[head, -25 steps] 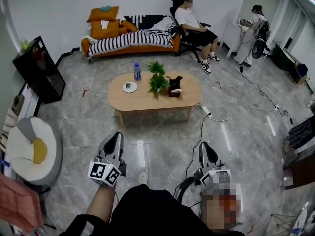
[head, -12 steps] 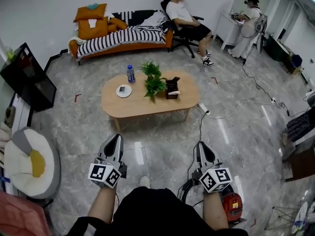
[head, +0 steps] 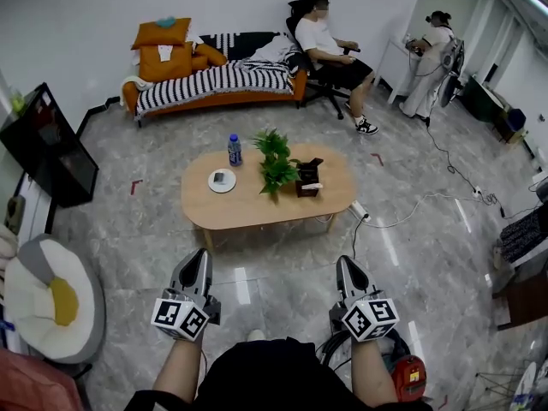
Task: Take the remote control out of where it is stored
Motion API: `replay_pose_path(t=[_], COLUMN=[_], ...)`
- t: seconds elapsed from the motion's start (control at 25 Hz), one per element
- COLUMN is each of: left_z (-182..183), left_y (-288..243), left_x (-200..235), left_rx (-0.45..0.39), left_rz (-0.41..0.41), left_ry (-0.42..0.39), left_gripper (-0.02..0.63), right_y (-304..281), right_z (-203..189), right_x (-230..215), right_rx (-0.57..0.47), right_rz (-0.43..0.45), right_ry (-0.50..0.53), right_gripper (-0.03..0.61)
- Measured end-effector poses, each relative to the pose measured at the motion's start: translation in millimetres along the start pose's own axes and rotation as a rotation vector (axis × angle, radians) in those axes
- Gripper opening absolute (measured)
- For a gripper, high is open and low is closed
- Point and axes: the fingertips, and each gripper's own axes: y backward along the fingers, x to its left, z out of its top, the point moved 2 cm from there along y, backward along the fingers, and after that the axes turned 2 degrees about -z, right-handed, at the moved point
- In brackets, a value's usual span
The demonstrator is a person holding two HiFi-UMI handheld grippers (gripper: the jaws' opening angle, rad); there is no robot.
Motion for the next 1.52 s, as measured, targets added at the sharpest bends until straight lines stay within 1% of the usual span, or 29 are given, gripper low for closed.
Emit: replay_pose_path(t=[0.08,0.12,0.28,0.4,0.56,0.72,0.92,1.12,1.24,1.36,1.4,1.52], left_z=[-1.6,-2.6,-7.9,-12.9,-17.1,-11.1,-10.1,-5.1,-14.0,-10.4,-12.9,-29.5], left_y=[-3.4,-5.8,-14.5,-21.7,-37.0,-62.6,-99.7,-135.5,-154.8,-179.3,-185.6,-200.4], left_x=[10.5,12.9,16.4,20.8,29.0,34.1,39.8,38.3,42.9,36.5,35.6,38.4], left_rx=[-0.022,-0.024,0.012,0.031,0.036,0.037,0.024,0.041,0.037,0.054,0.058,0.061], left_rz=[0.008,0.008,-0.004,0.000,0.017,0.035,0.065,0.087,0.101,0.101,0.104,0.121], left_ry=[0.044,0.048,0.003,-0.007,-0.009,-0.030,-0.024,-0.073,-0.057,-0.097,-0.097,-0.070], left_gripper=[0.015,0.015,0.015,0.015,0.015,0.015,0.015,0.015,0.015,0.015,0.015,0.015], right_y=[-6.1,-8.0,-13.2,-21.3,-41.5,-70.2,-113.7,-150.3,-167.9,-181.9,-185.8,-199.1], right_z=[-4.3,-6.3,-12.2,-12.8,-11.1,3.0,18.3,33.8,39.1,40.9,41.1,41.9], right_x=[2.8,3.3,1.1,-6.5,-25.9,-45.6,-74.4,-97.2,-112.0,-129.0,-134.9,-152.6], right_rx=[0.009,0.015,0.038,0.046,0.050,0.044,0.080,0.078,0.079,0.073,0.072,0.083], right_rz=[0.002,0.002,-0.009,-0.010,-0.015,-0.013,0.007,0.033,0.044,0.075,0.082,0.085], right_ry=[-0.009,-0.009,0.001,-0.006,-0.019,-0.018,0.019,0.032,0.039,0.025,0.020,0.022], right_gripper=[0.006,0.006,0.006,0.006,0.006,0.006,0.006,0.006,0.006,0.006,0.006,0.006])
